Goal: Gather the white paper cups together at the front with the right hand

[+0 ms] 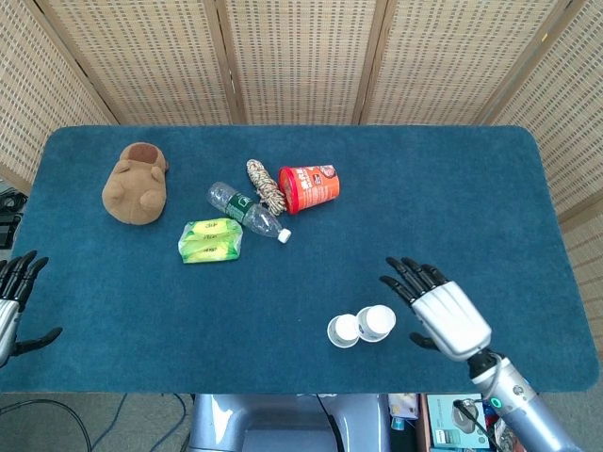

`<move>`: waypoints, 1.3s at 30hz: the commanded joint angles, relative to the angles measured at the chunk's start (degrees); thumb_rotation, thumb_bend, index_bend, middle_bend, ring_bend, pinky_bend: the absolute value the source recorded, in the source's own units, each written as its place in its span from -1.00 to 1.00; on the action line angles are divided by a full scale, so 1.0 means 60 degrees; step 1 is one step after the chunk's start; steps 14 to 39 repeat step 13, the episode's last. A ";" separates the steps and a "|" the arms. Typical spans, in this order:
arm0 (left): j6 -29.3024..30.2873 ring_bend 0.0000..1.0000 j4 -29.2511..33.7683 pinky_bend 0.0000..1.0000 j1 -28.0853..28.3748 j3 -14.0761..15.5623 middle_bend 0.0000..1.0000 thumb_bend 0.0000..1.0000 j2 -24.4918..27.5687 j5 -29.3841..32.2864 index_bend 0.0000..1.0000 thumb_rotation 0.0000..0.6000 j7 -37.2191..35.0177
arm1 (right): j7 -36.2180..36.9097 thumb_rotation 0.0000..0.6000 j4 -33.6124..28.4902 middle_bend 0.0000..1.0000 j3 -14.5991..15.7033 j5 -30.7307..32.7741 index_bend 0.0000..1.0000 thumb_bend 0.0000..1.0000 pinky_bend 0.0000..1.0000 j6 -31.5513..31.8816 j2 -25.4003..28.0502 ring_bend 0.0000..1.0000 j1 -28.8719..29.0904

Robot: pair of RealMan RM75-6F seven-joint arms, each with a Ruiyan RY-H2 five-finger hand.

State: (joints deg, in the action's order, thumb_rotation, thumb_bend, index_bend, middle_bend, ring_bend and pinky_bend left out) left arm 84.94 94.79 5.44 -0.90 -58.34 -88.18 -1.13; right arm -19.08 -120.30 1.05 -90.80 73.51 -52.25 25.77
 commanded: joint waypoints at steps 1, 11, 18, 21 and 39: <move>0.0085 -1.00 0.0009 -1.00 -0.0035 -0.0018 -1.00 -0.66 0.0020 -0.0009 -1.00 1.00 -0.0070 | 0.1261 1.00 0.1242 -1.00 0.0015 -0.0392 -0.92 -0.99 -1.00 0.1735 0.0095 -1.00 -0.1148; 0.0510 -1.00 0.0050 -1.00 -0.0253 0.0025 -1.00 -0.66 0.0112 -0.0211 -1.00 1.00 -0.0322 | 0.2596 1.00 0.4419 -1.00 -0.0124 0.0051 -1.00 -1.00 -1.00 0.3695 -0.2216 -1.00 -0.2765; 0.0561 -1.00 0.0049 -1.00 -0.0286 0.0044 -1.00 -0.66 0.0120 -0.0254 -1.00 1.00 -0.0340 | 0.2601 1.00 0.4518 -1.00 -0.0149 0.0025 -1.00 -1.00 -1.00 0.3876 -0.2400 -1.00 -0.2922; 0.0561 -1.00 0.0049 -1.00 -0.0286 0.0044 -1.00 -0.66 0.0120 -0.0254 -1.00 1.00 -0.0340 | 0.2601 1.00 0.4518 -1.00 -0.0149 0.0025 -1.00 -1.00 -1.00 0.3876 -0.2400 -1.00 -0.2922; 0.0561 -1.00 0.0049 -1.00 -0.0286 0.0044 -1.00 -0.66 0.0120 -0.0254 -1.00 1.00 -0.0340 | 0.2601 1.00 0.4518 -1.00 -0.0149 0.0025 -1.00 -1.00 -1.00 0.3876 -0.2400 -1.00 -0.2922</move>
